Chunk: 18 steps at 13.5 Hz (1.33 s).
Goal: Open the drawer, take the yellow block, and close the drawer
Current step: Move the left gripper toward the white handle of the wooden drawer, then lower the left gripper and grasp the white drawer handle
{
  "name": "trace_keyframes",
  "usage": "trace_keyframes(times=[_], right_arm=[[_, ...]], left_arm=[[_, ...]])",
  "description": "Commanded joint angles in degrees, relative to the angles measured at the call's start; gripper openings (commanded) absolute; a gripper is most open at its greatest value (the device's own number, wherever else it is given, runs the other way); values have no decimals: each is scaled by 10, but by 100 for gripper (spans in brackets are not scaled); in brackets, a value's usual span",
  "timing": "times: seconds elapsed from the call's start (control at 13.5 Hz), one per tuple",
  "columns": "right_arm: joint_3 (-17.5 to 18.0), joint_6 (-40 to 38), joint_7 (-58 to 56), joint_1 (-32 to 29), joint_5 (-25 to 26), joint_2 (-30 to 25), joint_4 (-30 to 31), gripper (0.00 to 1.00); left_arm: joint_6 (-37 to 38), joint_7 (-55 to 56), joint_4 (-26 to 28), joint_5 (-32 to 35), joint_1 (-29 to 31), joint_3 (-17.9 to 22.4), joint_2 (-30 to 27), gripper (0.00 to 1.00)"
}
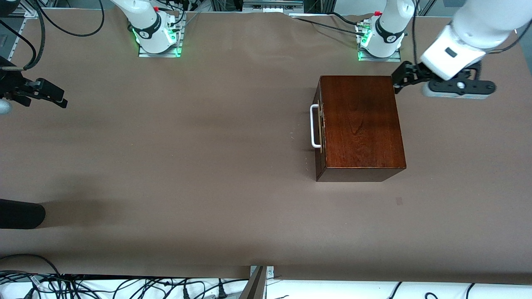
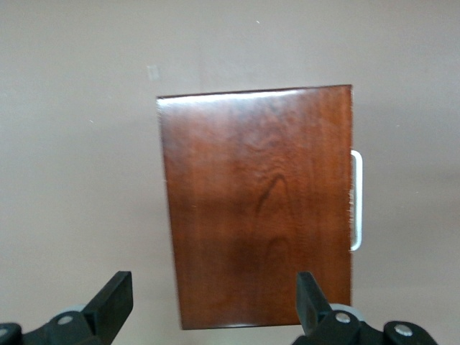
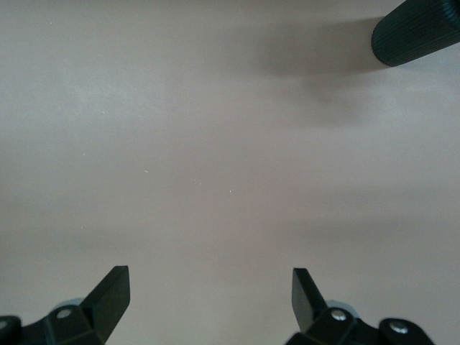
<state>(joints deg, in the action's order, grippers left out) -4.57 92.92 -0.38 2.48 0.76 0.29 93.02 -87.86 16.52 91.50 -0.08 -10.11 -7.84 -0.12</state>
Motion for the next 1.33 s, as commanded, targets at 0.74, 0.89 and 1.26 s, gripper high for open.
trace_keyframes(times=[0.74,0.89,1.26], right_arm=[[2,-11,6,1,2,-1,-7,100],[2,-11,6,1,2,-1,-7,100],[2,-10,6,1,2,-1,-7,100]], left_arm=[[-60,301,-26,74,-101,-159,166,100],[-85,303,-11,90,-119,-160,184,100],[-181,301,44,135,-121,-160,220,100]])
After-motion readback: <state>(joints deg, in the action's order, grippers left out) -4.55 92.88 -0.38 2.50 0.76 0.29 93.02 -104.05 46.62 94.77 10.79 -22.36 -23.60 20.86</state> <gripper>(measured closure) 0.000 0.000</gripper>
